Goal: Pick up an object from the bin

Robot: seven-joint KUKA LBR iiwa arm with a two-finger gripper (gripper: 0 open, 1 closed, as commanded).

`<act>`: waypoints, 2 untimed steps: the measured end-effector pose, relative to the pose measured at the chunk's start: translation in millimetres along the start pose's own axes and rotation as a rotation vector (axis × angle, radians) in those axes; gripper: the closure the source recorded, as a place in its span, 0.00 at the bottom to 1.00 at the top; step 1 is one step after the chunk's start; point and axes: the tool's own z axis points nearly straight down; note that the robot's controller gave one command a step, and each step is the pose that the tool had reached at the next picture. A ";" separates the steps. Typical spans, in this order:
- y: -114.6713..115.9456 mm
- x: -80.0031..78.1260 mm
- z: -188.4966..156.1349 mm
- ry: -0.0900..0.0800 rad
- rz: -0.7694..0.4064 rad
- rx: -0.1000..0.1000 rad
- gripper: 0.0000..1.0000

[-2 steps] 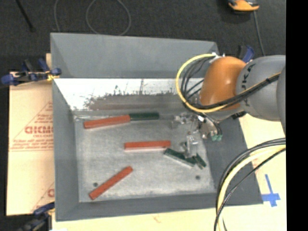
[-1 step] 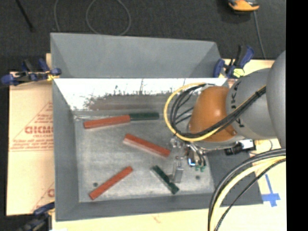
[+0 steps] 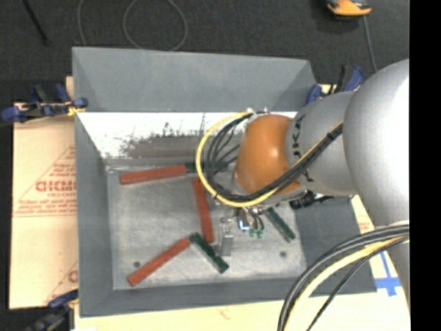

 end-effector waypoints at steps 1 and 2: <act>65.1 19.1 -23.2 0.000 -0.289 -0.002 0.00; 68.7 3.3 2.3 0.000 -0.294 0.000 0.00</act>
Offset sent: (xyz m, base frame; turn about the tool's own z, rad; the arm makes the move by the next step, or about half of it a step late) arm -0.0188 0.0643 0.0221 -0.2874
